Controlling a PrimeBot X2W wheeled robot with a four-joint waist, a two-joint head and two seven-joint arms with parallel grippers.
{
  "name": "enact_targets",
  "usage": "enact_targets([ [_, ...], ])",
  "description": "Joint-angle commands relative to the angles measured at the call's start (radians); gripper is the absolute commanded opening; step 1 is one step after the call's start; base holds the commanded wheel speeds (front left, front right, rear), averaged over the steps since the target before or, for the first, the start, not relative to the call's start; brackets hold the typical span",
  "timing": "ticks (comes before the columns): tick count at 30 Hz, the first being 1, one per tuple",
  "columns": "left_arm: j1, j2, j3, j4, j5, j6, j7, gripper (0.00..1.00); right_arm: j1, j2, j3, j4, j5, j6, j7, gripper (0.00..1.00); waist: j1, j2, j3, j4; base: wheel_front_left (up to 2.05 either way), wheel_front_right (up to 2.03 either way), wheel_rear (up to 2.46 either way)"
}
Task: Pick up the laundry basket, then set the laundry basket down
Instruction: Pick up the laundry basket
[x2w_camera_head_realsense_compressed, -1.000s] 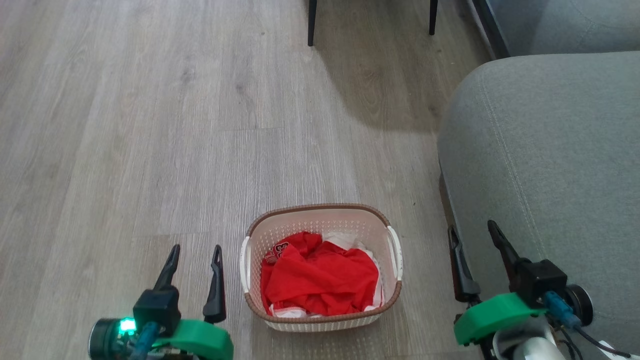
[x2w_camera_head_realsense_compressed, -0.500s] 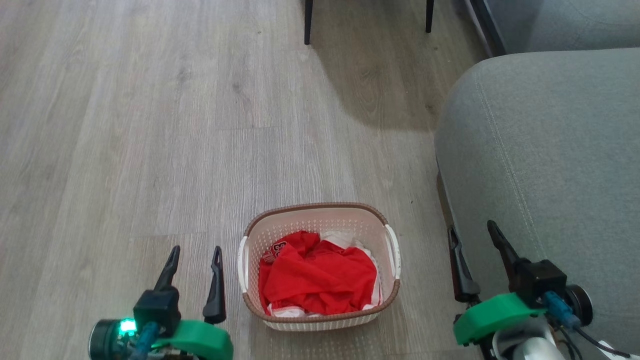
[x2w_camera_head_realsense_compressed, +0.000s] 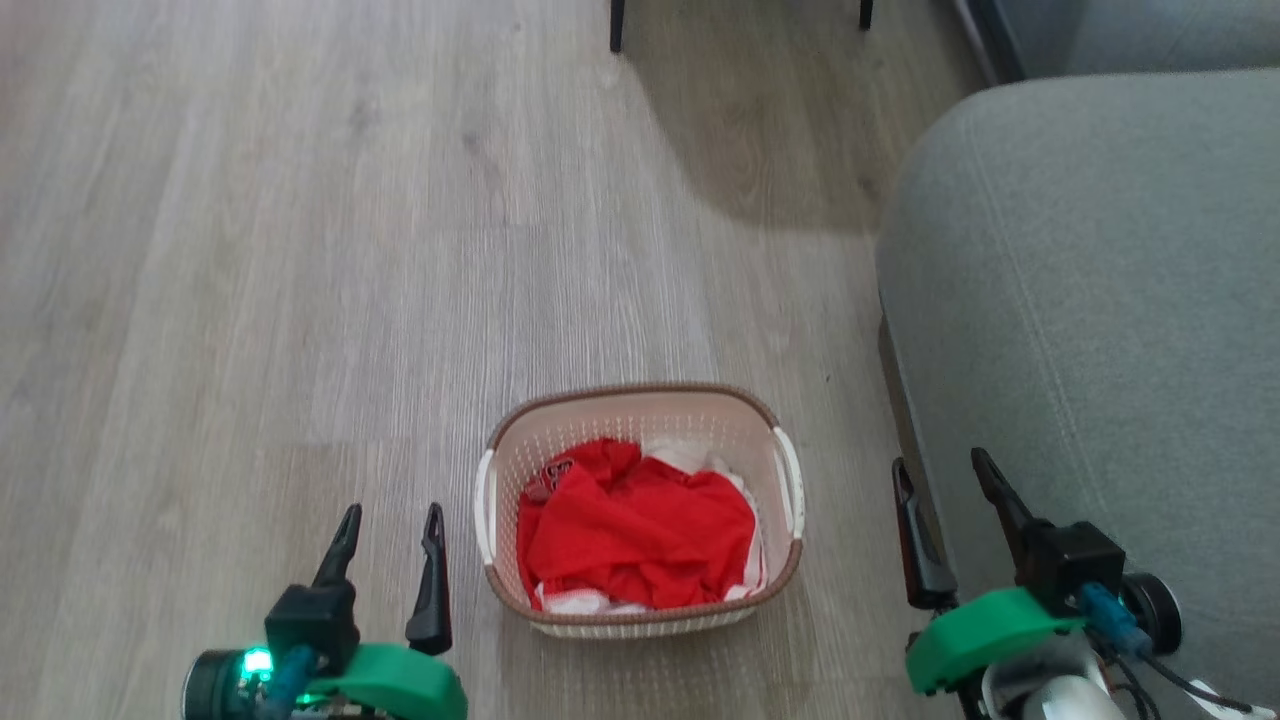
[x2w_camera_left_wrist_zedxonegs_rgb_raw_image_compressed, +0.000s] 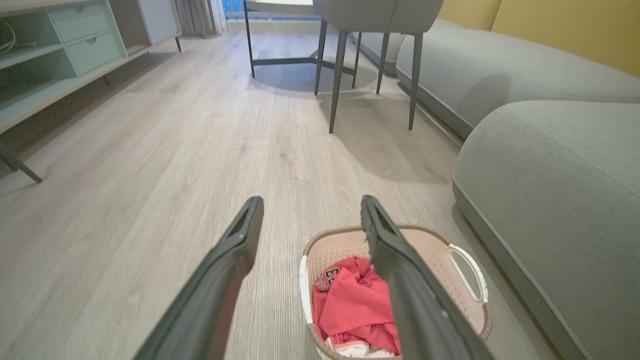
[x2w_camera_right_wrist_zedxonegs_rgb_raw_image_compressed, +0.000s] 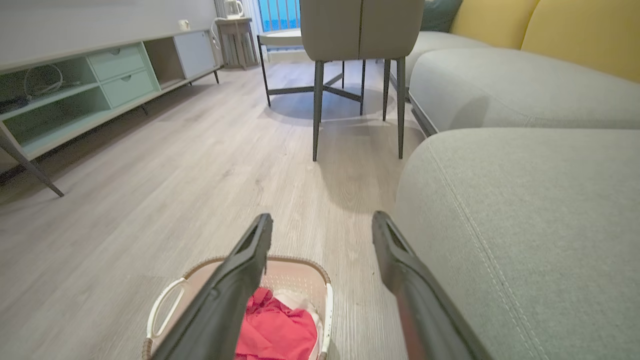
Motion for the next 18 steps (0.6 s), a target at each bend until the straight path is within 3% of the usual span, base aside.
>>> enact_targets([
  [1,-0.049,-0.005,0.026,-0.017,-0.010,0.001,-0.010,1.00,-0.058,-0.010,0.017,-0.016,-0.013,0.006,-0.012,1.00,0.0000,0.0000,0.035,0.000,0.00,0.00,0.00],
  [18,-0.339,-0.005,0.030,0.164,-0.144,-0.002,-0.010,1.00,-0.374,-0.010,0.009,0.209,-0.016,0.006,-0.012,1.00,0.0000,0.0000,0.365,-0.007,0.00,0.00,0.00],
])
